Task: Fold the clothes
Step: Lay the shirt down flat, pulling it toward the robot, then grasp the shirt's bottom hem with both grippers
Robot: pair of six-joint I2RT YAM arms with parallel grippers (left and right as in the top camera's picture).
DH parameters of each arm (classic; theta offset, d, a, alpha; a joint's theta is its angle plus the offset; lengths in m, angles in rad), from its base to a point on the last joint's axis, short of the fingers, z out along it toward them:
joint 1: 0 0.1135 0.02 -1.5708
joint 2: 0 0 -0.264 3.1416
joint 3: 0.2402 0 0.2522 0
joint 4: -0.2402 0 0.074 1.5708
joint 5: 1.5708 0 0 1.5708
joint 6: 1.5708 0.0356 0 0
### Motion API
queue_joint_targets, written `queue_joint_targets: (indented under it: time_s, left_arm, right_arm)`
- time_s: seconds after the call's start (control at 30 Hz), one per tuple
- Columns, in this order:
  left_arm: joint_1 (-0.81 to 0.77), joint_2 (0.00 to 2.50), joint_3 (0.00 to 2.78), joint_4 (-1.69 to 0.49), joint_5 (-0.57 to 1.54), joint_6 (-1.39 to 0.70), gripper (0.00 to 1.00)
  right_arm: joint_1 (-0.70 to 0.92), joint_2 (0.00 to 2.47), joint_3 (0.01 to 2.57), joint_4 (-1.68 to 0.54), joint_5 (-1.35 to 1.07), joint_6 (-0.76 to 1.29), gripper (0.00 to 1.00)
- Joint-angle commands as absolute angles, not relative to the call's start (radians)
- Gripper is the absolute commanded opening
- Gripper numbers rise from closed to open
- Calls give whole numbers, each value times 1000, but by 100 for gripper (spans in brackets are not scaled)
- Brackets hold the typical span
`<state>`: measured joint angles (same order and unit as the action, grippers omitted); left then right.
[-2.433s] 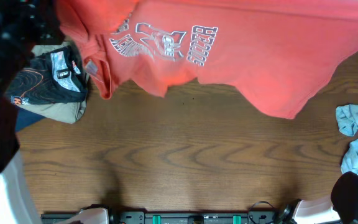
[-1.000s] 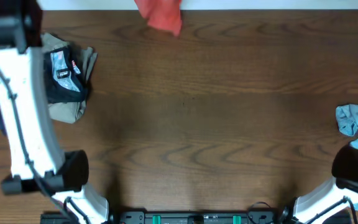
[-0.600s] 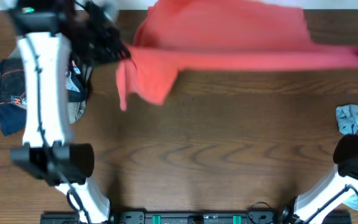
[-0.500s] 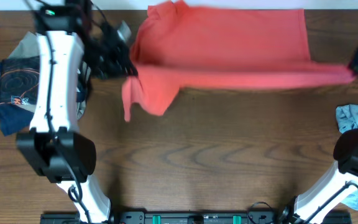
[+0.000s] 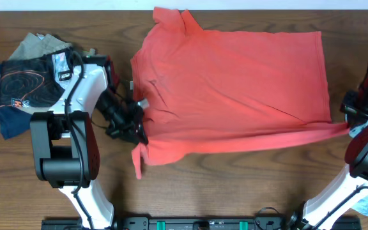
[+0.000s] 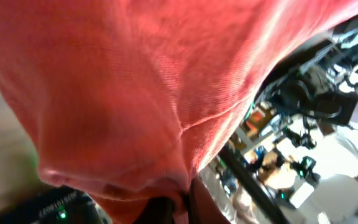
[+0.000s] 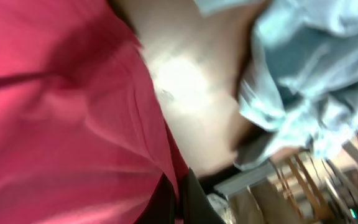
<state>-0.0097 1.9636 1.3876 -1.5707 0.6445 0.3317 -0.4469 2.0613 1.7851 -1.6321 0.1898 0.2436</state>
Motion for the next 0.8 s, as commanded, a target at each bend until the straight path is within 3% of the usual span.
queue_joint_targets:
  time_s: [0.0,0.3,0.53,0.77]
  left_arm:
    - [-8,1901,1351,-1580,636,385,6]
    - [12,1854,1377,-1425,636,326,6]
    - [66,1854,1435,-1171,750,162,7]
    - [47,1859,1435,-861,819,20,7]
  right_arm:
    - [-461,2037,1783,-1649,270,307,1]
    - [-443,2020,1783,-1515,136,268,1]
    - [-420,2020,1783,-1306,-57,208,1]
    - [-417,2020,1783,-1182,-83,209,1]
